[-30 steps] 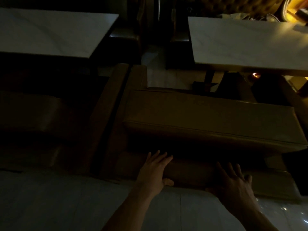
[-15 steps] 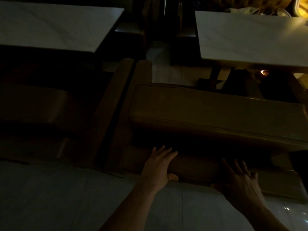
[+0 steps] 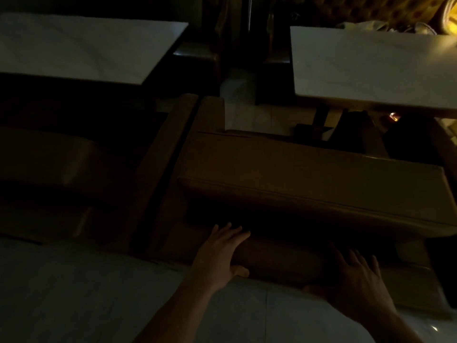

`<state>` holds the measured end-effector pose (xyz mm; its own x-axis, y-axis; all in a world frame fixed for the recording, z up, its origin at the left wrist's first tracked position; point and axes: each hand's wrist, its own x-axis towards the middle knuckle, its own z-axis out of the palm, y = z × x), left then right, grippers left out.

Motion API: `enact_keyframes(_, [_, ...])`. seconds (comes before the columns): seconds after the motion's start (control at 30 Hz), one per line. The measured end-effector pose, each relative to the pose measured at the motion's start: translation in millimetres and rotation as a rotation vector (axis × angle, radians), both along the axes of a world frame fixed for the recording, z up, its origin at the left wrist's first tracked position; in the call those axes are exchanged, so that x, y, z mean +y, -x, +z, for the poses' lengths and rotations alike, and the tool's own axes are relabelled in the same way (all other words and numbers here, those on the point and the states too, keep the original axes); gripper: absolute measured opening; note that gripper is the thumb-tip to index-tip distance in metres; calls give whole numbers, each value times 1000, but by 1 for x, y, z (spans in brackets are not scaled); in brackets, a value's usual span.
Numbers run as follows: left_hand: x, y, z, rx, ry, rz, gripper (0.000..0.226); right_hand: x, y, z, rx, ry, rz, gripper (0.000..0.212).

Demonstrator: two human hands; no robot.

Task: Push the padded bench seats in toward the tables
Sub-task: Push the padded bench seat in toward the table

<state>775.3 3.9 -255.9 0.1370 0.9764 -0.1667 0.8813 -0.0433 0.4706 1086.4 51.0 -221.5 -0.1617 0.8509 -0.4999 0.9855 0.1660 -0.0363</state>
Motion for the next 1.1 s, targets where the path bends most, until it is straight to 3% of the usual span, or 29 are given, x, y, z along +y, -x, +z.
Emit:
enact_keyframes(0.53, [-10,-16,-1,76,-42,30,92,-6,-11,-2,-19,-14,16,133])
enact_keyframes(1.1, [-7,-14,-1,24,3,16,92,-13,-2,6,-46,-51,26,124])
